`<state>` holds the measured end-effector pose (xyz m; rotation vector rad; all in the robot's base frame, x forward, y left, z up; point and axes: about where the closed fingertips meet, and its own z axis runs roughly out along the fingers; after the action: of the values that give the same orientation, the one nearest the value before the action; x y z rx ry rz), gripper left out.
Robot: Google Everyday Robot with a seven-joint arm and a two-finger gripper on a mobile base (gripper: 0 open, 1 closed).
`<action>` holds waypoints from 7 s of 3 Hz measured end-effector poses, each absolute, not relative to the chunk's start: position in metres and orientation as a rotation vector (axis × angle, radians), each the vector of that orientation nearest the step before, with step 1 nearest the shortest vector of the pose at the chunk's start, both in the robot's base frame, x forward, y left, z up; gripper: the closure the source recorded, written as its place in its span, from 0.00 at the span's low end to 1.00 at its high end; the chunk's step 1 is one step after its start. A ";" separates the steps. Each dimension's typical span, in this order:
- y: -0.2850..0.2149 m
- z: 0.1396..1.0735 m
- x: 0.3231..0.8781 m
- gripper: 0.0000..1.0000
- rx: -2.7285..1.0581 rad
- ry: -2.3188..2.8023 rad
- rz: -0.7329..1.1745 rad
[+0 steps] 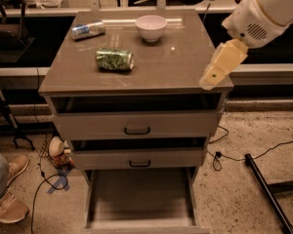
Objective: Place green can into bottom drawer
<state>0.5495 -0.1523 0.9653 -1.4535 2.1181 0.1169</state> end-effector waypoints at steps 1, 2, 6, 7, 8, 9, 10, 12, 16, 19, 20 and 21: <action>-0.133 0.961 0.570 0.00 -1.434 2.095 0.147; -0.100 0.955 0.600 0.00 -1.361 2.071 0.212; 0.051 0.919 0.690 0.00 -1.287 2.059 0.305; 0.090 0.908 0.701 0.00 -1.375 2.052 0.312; 0.100 0.894 0.714 0.00 -1.421 2.049 0.345; 0.100 0.893 0.716 0.00 -1.422 2.048 0.347; 0.106 0.879 0.720 0.00 -1.446 2.080 0.311; 0.112 0.854 0.732 0.18 -1.462 2.115 0.308; 0.081 0.856 0.712 1.00 -1.333 2.136 0.354; -0.010 0.861 0.627 1.00 -1.070 2.273 0.324; -0.019 0.864 0.588 1.00 -1.064 2.256 0.352; -0.049 0.831 0.513 1.00 -1.036 2.299 0.400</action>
Offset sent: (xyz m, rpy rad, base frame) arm 0.0961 0.0915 -0.0147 0.2369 -0.0508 -0.0729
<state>0.5129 -0.0491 0.8314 -1.0363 2.2992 0.3997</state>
